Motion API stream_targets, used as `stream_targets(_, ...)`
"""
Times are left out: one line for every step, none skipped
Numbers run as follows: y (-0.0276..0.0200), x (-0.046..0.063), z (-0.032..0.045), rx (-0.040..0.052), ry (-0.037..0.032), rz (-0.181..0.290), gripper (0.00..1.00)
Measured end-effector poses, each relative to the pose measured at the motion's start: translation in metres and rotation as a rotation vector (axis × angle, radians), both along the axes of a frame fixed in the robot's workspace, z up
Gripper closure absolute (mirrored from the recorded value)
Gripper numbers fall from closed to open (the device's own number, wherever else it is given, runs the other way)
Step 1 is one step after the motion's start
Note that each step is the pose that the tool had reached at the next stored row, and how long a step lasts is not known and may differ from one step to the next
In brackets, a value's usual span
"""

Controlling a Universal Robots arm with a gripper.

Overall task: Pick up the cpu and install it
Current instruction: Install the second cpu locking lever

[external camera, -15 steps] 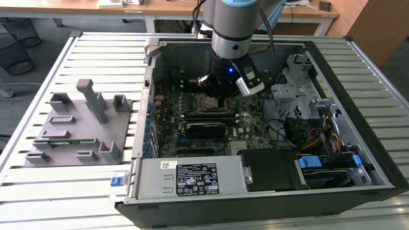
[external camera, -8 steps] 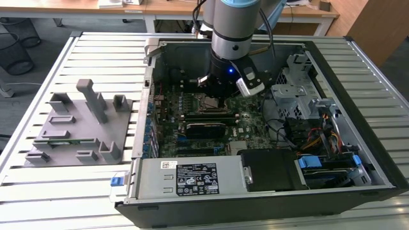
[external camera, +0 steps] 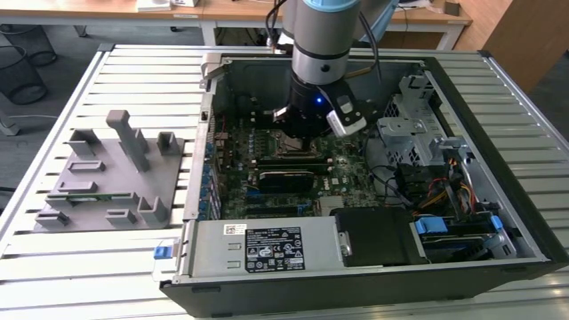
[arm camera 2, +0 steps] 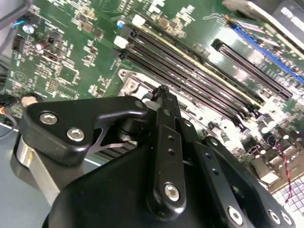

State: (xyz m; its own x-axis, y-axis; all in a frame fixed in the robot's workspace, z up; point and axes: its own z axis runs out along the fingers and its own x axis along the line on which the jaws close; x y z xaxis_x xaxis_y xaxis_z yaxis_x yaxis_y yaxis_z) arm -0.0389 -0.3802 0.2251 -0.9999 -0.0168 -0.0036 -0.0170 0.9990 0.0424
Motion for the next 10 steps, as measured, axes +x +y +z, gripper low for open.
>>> stream_targets(-0.0001,-0.002,0.0000,0.0009,0.0000,0.000,0.89)
stream_targets(-0.0002,-0.004,0.0000,0.0018,-0.0001,0.000,0.89)
stream_targets(-0.0003,-0.006,0.0000,0.0027,0.0000,0.000,0.89)
stream_targets(-0.0004,-0.008,0.0000,0.0033,0.0000,0.000,0.89)
stream_targets(-0.0005,-0.009,0.0000,0.0038,0.0000,0.000,0.89)
stream_targets(-0.0005,-0.010,-0.0001,0.0043,0.0000,0.000,0.89)
stream_targets(-0.0007,-0.011,-0.0002,0.0051,0.0000,0.000,0.89)
stream_targets(-0.0011,-0.012,-0.0003,0.0062,0.0000,0.000,0.89)
stream_targets(-0.0019,-0.013,-0.0005,0.0085,0.0000,0.000,0.89)
stream_targets(-0.0029,-0.013,-0.0006,0.0116,0.0000,0.000,0.89)
